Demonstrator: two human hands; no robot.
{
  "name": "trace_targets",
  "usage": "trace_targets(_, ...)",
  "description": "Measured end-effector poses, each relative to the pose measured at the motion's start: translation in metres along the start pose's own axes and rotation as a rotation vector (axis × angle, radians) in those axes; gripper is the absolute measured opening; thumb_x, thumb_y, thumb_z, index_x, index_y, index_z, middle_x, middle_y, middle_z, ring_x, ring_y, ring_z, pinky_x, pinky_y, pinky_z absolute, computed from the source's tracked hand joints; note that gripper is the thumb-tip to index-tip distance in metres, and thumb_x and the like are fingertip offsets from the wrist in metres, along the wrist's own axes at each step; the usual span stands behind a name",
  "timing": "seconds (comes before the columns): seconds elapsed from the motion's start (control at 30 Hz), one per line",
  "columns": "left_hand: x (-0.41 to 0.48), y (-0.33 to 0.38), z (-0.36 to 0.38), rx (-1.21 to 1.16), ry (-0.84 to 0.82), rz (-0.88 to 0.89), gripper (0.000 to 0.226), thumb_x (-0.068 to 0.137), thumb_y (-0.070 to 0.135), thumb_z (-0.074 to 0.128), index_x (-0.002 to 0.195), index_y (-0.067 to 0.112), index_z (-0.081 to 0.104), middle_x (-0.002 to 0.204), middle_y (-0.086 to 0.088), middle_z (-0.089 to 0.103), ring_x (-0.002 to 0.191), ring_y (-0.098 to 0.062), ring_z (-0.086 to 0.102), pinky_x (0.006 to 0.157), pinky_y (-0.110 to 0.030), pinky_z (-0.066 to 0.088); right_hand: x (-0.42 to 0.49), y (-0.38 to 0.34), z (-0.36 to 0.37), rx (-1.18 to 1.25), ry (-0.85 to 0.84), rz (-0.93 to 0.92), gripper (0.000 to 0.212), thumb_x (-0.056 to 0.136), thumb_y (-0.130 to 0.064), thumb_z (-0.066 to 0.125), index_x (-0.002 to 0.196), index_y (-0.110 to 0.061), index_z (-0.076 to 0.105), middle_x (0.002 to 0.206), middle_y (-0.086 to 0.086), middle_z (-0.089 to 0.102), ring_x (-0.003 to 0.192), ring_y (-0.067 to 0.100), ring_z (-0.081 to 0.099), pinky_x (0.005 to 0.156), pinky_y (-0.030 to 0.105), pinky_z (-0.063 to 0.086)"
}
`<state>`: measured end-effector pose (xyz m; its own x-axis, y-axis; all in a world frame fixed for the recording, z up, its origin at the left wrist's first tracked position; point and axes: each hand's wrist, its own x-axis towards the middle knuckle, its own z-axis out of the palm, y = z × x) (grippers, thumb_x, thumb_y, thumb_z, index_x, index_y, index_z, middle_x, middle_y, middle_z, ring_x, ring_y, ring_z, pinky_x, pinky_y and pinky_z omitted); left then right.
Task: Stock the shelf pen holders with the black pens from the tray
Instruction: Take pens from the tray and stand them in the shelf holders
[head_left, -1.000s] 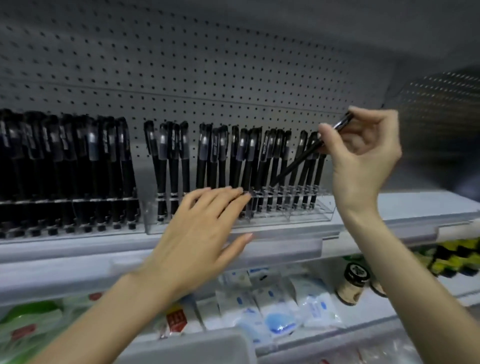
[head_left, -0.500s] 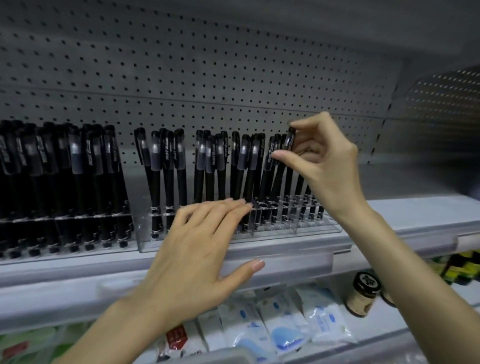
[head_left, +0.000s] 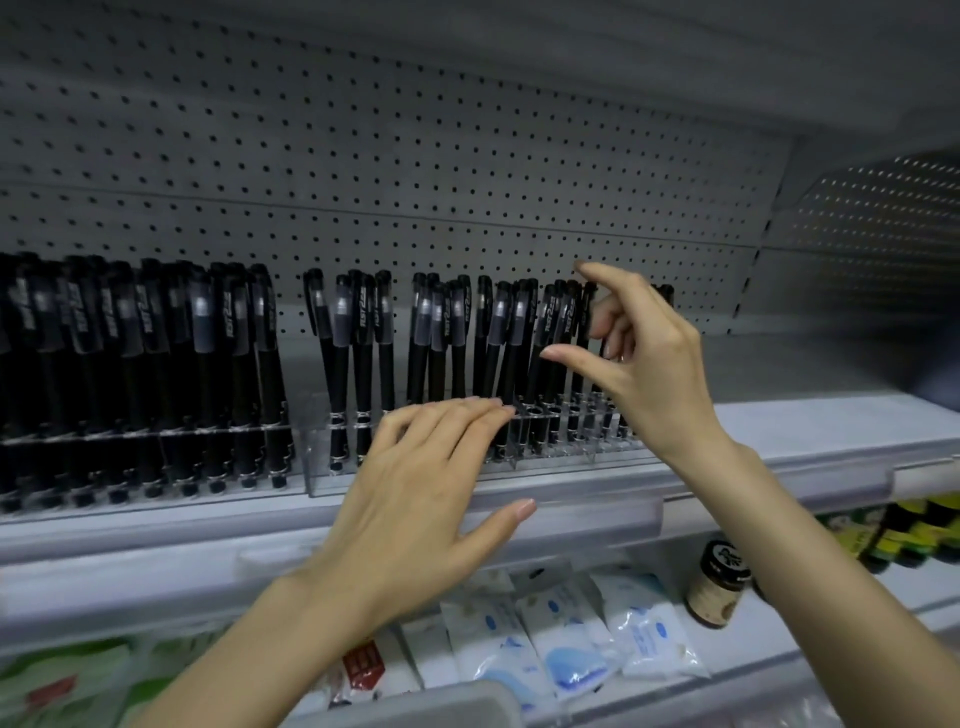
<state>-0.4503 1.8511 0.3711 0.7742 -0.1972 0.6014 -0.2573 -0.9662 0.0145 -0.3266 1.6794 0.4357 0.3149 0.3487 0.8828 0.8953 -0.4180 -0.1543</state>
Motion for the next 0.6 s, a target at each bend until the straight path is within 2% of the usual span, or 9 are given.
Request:
trace_targets(0.2,-0.01,0.0,-0.018,-0.014,0.049,0.048,0.056,0.096,0.05,0.035,0.139,0.016,0.045,0.14,-0.001,0.049,0.128,-0.011,0.038,0.109,-0.028,0.017,-0.01,-0.04,-0.015,0.023,-0.009,0.018,0.051,0.077,-0.029,0.075,0.122,-0.012,0.058,0.081,-0.001,0.052,0.064,0.01,0.044,0.064,0.01,0.04)
trace_targets(0.33,-0.064,0.007,-0.041,-0.134,0.114,-0.061,0.051,0.096,0.046,0.039,0.136,0.017,0.048,0.14,0.001,0.047,0.129,-0.011,0.038,0.105,-0.025,0.021,-0.048,-0.08,-0.017,0.141,-0.087,0.073,0.03,0.08,-0.026,0.074,0.105,-0.011,0.065,0.079,0.002,0.055,0.065,0.012,0.048,0.064,0.011,0.039)
trace_targets(0.47,-0.179,0.011,-0.032,-0.213,0.035,-0.281,0.049,0.095,0.048,0.039,0.137,0.022,0.045,0.141,0.006,0.044,0.13,-0.013,0.04,0.104,-0.026,0.024,-0.137,-0.117,0.008,0.357,-0.351,0.241,0.022,0.077,-0.03,0.075,0.092,-0.017,0.066,0.076,0.001,0.057,0.064,0.012,0.052,0.062,0.015,0.041)
trace_targets(0.6,-0.286,0.011,-0.013,-0.214,-0.118,-0.578,0.056,0.093,0.057,0.032,0.136,0.023,0.045,0.139,0.004,0.048,0.128,-0.018,0.043,0.102,-0.031,0.028,-0.237,-0.143,0.05,0.58,-0.678,0.663,0.017,0.075,-0.015,0.078,0.083,-0.023,0.066,0.074,-0.001,0.061,0.059,0.005,0.055,0.059,0.015,0.045)
